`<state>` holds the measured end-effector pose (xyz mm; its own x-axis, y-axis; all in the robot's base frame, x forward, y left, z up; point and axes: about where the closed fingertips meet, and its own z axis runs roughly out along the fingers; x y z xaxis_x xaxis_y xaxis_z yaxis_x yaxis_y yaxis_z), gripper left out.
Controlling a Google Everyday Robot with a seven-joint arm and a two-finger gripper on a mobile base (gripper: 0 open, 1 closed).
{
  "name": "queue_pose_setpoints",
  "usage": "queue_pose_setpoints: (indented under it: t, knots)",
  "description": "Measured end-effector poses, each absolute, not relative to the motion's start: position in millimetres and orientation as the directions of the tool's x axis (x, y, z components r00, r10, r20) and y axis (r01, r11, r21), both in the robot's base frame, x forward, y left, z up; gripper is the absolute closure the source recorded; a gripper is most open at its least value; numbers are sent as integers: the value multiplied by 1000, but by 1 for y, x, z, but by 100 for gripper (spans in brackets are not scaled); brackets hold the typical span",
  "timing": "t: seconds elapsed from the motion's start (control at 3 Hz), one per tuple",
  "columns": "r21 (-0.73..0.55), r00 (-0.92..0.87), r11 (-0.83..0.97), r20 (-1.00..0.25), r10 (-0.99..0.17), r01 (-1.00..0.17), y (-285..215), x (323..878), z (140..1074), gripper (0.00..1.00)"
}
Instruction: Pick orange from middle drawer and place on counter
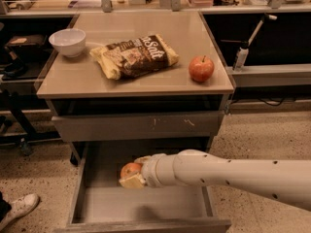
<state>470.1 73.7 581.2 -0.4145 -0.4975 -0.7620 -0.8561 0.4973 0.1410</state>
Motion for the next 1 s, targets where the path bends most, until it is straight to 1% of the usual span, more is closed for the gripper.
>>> queue_pose_setpoints:
  t: [0.67,1.0]
  knots:
    - [-12,-370,567,-747,-553,-824,50,497,694,100]
    - [-12,-369,567,-747,-553,-824,49,497,694,100]
